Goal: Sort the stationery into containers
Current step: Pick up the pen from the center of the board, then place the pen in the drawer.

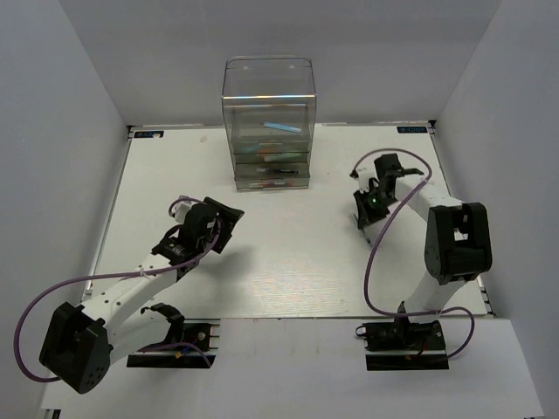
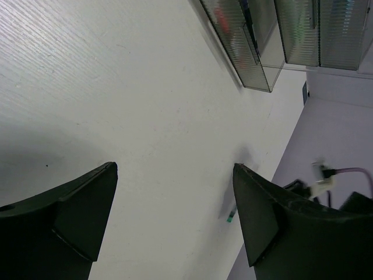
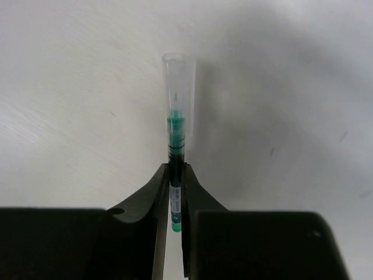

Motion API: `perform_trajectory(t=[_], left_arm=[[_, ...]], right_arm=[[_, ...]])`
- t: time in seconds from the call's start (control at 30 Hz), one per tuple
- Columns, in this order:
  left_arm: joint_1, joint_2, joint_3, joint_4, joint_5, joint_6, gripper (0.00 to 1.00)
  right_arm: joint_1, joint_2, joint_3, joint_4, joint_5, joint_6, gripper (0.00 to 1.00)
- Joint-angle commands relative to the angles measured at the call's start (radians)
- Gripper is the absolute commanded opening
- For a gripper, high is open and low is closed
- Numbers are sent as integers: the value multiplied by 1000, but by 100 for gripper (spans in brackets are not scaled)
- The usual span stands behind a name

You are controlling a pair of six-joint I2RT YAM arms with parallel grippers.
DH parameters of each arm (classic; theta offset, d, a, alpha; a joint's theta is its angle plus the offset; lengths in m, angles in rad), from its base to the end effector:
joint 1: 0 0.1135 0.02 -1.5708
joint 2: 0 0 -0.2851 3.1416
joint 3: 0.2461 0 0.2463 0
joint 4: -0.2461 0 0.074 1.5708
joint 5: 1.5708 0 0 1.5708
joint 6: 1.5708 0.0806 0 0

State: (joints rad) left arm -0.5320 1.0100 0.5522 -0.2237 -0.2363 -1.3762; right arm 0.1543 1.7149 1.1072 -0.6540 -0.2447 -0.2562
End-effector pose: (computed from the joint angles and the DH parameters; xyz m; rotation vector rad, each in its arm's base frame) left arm 0.2056 -0.0991 0.2072 -1.0795 2.0807 -0.7490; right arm 0.3306 0.0712 0.1635 -0.6240 2.7340 0.3221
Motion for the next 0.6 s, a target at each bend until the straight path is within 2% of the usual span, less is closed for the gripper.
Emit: perform_trajectory(t=[0.0, 0.03, 0.17, 0.3, 0.43, 0.57], left_arm=[[3, 12, -9, 53, 20, -1, 90], [3, 21, -9, 53, 29, -1, 90], [12, 30, -9, 63, 29, -1, 90], [12, 30, 0, 54, 29, -1, 90], [12, 30, 0, 30, 29, -1, 91], [12, -4, -9, 7, 20, -1, 92]], right_arm=[[37, -5, 189, -13, -212, -245, 0], [47, 3, 269, -51, -322, -402, 0], [135, 41, 370, -44, -390, -601, 0], [224, 115, 521, -12, -331, -698, 0], [292, 274, 725, -13, -303, -735, 0], [362, 330, 752, 128, -187, -837, 0]])
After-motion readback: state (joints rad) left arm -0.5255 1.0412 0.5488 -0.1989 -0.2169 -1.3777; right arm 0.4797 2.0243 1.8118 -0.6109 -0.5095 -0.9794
